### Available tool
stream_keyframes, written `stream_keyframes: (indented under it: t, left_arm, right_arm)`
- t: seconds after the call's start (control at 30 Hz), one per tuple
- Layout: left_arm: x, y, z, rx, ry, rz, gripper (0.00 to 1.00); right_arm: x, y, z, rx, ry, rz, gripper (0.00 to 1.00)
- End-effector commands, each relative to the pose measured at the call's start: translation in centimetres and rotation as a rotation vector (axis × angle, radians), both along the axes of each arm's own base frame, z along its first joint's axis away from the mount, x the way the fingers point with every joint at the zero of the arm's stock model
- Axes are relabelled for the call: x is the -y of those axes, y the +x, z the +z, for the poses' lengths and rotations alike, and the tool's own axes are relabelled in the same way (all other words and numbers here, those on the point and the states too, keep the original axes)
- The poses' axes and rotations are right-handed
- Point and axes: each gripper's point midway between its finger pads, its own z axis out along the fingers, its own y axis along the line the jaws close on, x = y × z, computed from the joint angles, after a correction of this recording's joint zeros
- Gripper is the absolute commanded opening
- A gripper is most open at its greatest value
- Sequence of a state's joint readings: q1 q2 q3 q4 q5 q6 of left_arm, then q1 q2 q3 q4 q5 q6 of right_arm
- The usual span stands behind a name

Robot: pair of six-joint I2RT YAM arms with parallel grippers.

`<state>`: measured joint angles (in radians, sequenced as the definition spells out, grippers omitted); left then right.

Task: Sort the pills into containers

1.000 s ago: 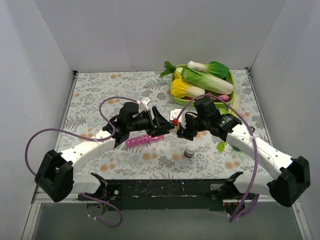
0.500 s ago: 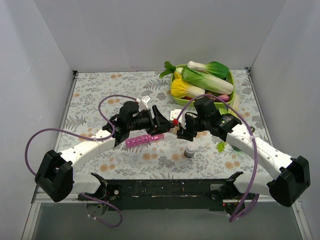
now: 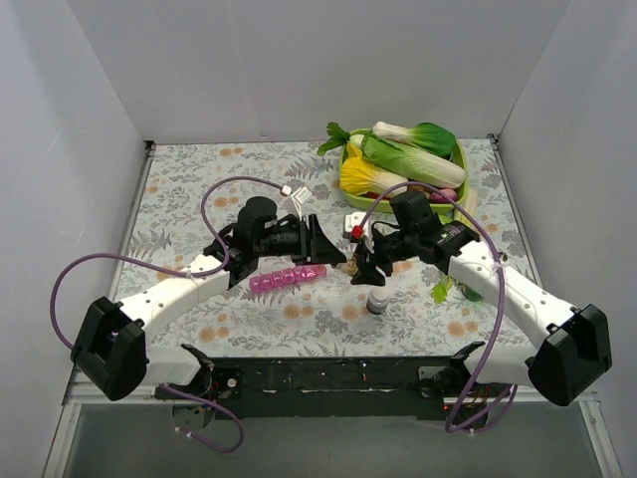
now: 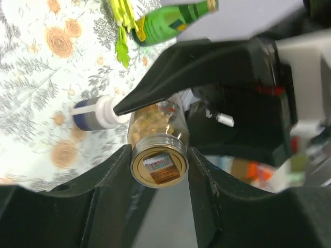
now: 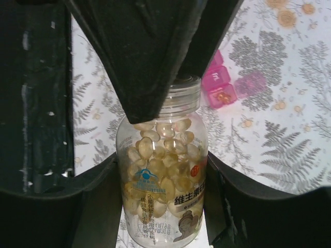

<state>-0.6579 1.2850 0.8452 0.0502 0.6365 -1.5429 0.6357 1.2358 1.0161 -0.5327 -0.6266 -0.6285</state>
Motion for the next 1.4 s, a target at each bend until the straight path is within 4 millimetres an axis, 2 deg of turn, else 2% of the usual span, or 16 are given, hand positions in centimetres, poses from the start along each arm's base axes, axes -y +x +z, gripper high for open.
stream_keyframes:
  t: [0.0,0.1,0.23,0.37,0.4,0.5,0.63,0.8,0.83,0.87,0.93,0.97,1.03,1.1,1.27,1.37]
  left_arm:
    - [-0.4,-3.6,0.2,0.366,0.05,-0.325,0.05]
    - [-1.3,-5.2,-0.2,0.509,0.055,-0.408,0.09]
    - [-1.8,-4.2,-0.2,0.654,0.122,-0.426,0.18]
    - [-1.8,-1.9,2.1,0.718,0.139,-0.276,0.55]
    - [-2.5,-1.4,2.9,0.739,0.143,-0.194,0.76]
    - [-4.0,-1.2,6.8,0.762,0.056,-0.018,0.98]
    - [-5.5,-1.9,8.9,0.691,-0.048,0.073,0.98]
    - [-5.7,-1.9,8.6,0.38,-0.107,0.137,0.98]
    - [-5.5,-1.6,7.0,0.28,-0.079,0.149,0.98]
    - [-5.5,-1.2,6.2,0.206,-0.071,0.176,0.98]
    - [-5.3,-0.9,4.7,-0.01,-0.07,0.23,0.98]
    - [-4.9,-0.9,3.8,-0.084,-0.063,0.232,0.98]
    - [-4.5,-0.8,3.5,-0.197,-0.086,0.251,0.97]
    - [-4.5,0.0,3.2,-0.225,-0.089,0.301,0.96]
    - [-4.3,1.1,3.9,-0.26,-0.126,0.357,0.94]
    - [-3.7,1.1,3.7,-0.286,-0.129,0.345,0.85]
  right_arm:
    - [-1.8,-2.7,3.2,-0.149,0.211,0.15,0.01]
    - [-2.1,-4.5,3.6,-0.265,0.275,0.221,0.01]
    - [-2.3,-6.0,3.7,-0.41,0.348,0.269,0.01]
    - [-2.2,-6.3,3.7,-0.461,0.379,0.278,0.01]
    - [-2.2,-6.0,3.7,-0.449,0.378,0.27,0.01]
    - [-2.0,-5.5,3.4,-0.391,0.354,0.247,0.01]
    - [-1.8,-5.0,3.4,-0.325,0.335,0.227,0.01]
    - [-1.4,-3.5,3.1,-0.201,0.275,0.181,0.01]
    - [-1.2,-3.1,2.9,-0.165,0.254,0.173,0.01]
    - [-1.2,-2.6,3.6,-0.112,0.244,0.167,0.01]
    - [-0.8,-1.0,3.2,-0.006,0.169,0.108,0.01]
    - [-0.7,-0.4,3.8,0.065,0.154,0.101,0.01]
    - [-0.5,0.9,3.6,0.181,0.073,0.045,0.01]
    - [-0.5,1.6,3.8,0.274,0.02,0.024,0.01]
    - [-0.9,1.8,3.8,0.291,-0.003,0.022,0.01]
    - [-1.1,1.7,3.5,0.283,-0.005,0.024,0.01]
